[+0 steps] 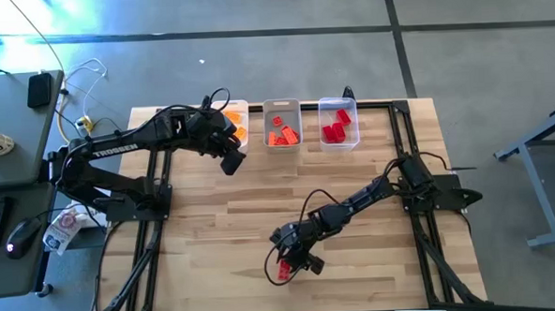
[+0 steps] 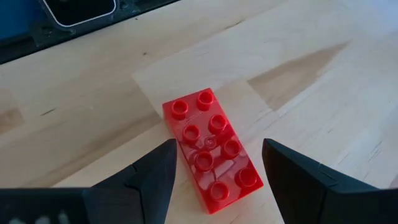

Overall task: Sort & place blocks by color
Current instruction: Put the red game piece into the transparent bin

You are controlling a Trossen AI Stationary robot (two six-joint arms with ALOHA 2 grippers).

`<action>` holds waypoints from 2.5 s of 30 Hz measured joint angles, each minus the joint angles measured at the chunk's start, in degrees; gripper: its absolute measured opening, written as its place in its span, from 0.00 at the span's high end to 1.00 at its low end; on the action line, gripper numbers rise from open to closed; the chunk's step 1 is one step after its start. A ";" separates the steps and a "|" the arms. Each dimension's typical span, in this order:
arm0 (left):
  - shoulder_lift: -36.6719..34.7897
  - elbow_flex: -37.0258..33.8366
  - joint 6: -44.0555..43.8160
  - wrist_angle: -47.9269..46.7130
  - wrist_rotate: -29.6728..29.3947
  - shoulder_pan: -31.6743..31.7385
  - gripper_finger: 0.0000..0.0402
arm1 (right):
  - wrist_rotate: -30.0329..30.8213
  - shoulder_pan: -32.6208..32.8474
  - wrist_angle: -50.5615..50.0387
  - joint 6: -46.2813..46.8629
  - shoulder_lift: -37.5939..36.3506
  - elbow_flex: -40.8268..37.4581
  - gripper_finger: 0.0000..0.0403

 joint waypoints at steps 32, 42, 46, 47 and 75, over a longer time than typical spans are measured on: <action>0.02 0.00 4.64 0.02 0.00 0.00 0.45 | 4.30 -1.02 -1.80 21.04 0.50 0.07 0.71; 0.02 0.00 8.87 0.03 -0.01 0.00 0.45 | 17.29 -3.49 -9.08 26.78 -5.62 -0.02 0.71; 0.02 0.00 9.69 0.06 -0.02 0.00 0.45 | 24.00 -4.25 -12.28 27.15 -9.05 -0.02 0.71; 0.02 0.00 9.89 0.05 0.00 0.00 0.45 | 26.27 -4.47 -13.53 27.43 -9.95 -0.02 0.71; 0.02 0.00 11.05 0.34 -0.20 -3.63 0.45 | 67.07 -24.33 -54.68 56.98 -30.24 -0.02 0.71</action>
